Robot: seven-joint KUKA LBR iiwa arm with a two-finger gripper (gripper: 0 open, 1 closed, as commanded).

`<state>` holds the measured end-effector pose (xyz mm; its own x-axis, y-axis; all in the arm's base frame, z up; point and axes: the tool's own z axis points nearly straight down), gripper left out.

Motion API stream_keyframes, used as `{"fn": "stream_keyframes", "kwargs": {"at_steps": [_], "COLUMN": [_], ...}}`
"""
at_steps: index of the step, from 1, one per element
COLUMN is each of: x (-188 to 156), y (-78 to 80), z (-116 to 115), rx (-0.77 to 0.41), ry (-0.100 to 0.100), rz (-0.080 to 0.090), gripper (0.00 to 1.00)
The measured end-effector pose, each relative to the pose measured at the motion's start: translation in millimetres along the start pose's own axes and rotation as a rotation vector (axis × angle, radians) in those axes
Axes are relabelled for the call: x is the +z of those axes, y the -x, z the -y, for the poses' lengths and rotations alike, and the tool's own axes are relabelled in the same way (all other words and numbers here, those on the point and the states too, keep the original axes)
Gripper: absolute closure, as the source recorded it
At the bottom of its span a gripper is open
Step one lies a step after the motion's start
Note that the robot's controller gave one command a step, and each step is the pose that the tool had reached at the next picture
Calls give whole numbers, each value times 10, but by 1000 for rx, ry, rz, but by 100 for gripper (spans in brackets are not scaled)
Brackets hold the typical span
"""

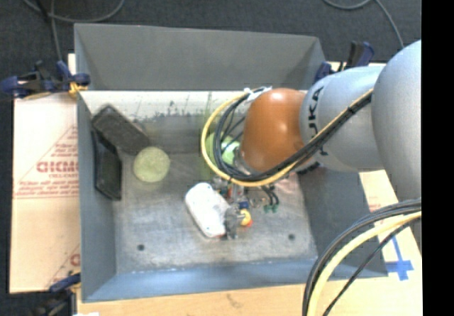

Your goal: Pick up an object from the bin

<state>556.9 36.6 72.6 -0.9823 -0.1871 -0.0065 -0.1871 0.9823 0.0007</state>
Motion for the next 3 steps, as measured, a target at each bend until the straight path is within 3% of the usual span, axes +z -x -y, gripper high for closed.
{"fn": "stream_keyframes", "kwargs": {"at_steps": [1, 2, 3], "x": [-1001, -1001, -1405], "y": [425, 425, 472], "z": [88, 88, 103], "rx": [-29, -28, -69], "ry": [0, 0, 0], "rz": [-4, -4, -4], "gripper": [100, 100, 100]}}
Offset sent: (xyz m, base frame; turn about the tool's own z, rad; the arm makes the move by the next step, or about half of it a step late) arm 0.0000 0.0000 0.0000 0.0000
